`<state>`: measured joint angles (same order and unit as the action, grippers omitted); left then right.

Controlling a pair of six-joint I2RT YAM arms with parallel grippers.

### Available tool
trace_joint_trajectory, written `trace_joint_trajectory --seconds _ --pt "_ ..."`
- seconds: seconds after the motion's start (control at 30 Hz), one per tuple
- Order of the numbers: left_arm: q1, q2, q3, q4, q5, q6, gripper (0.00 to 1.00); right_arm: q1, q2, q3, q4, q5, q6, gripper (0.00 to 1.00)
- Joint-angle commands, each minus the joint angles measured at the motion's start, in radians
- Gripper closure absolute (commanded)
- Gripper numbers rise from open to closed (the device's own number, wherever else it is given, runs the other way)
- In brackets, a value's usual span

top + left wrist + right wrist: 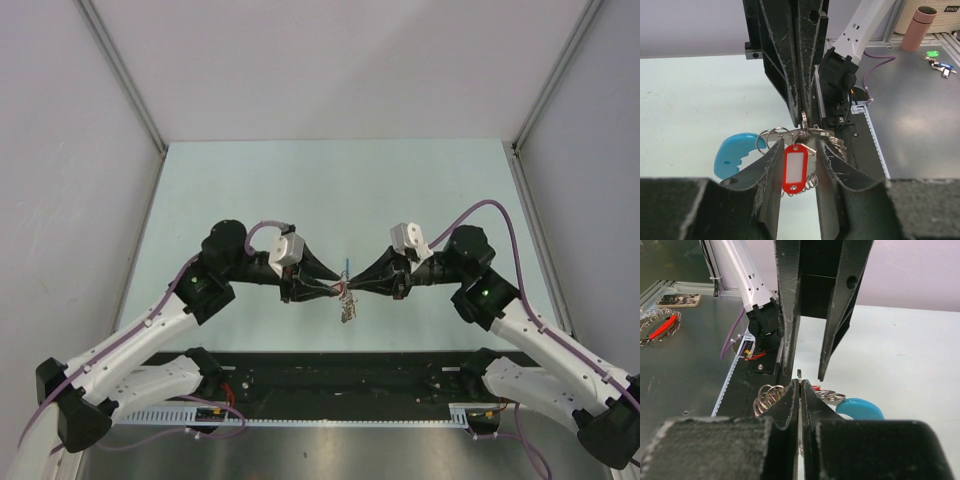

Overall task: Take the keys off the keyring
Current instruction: Remove the key from the keyring.

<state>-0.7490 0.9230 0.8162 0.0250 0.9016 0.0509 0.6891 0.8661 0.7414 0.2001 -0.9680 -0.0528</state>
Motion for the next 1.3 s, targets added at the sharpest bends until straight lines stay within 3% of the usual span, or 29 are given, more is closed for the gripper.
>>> trace_joint_trajectory --seconds 0.0,0.3,0.5,0.6,0.7,0.73,0.8,0.83,0.9,1.03,1.2,1.27 --pt "-0.010 -0.012 0.026 -0.002 0.026 -0.028 0.64 -0.007 0.017 0.013 0.065 0.003 -0.002 1.00" --pt "-0.026 0.040 0.043 -0.016 0.045 -0.045 0.78 -0.008 0.047 0.015 0.081 -0.015 0.001 1.00" --pt "-0.027 0.043 0.047 -0.039 -0.016 -0.045 0.99 -0.008 0.059 0.015 0.067 -0.029 -0.007 1.00" --pt "-0.027 0.016 0.023 0.033 -0.067 -0.103 1.00 -0.008 0.063 0.013 0.058 -0.011 -0.001 1.00" --pt "-0.027 -0.010 -0.005 0.099 -0.204 -0.184 1.00 -0.008 0.045 0.015 0.055 0.098 0.031 0.88" --pt "-0.027 -0.016 -0.015 0.116 -0.231 -0.218 1.00 -0.010 0.024 0.013 0.053 0.191 0.048 0.75" --pt "-0.027 -0.030 -0.018 0.122 -0.275 -0.249 1.00 -0.007 -0.004 0.015 0.032 0.293 0.086 0.66" --pt "-0.029 -0.038 -0.018 0.122 -0.344 -0.278 1.00 -0.007 -0.021 0.013 0.022 0.395 0.114 0.51" --pt "-0.030 -0.059 -0.019 0.116 -0.412 -0.292 1.00 -0.003 -0.056 0.015 -0.004 0.484 0.145 0.42" --pt "-0.033 -0.082 0.001 0.050 -0.680 -0.350 1.00 0.079 -0.088 0.015 -0.045 0.705 0.139 0.40" --pt "-0.033 -0.093 0.024 -0.003 -0.800 -0.414 1.00 0.237 -0.055 0.013 -0.044 1.003 0.056 0.36" --pt "-0.035 -0.095 0.029 -0.005 -0.823 -0.442 1.00 0.299 -0.038 0.013 -0.012 1.023 0.018 0.34"
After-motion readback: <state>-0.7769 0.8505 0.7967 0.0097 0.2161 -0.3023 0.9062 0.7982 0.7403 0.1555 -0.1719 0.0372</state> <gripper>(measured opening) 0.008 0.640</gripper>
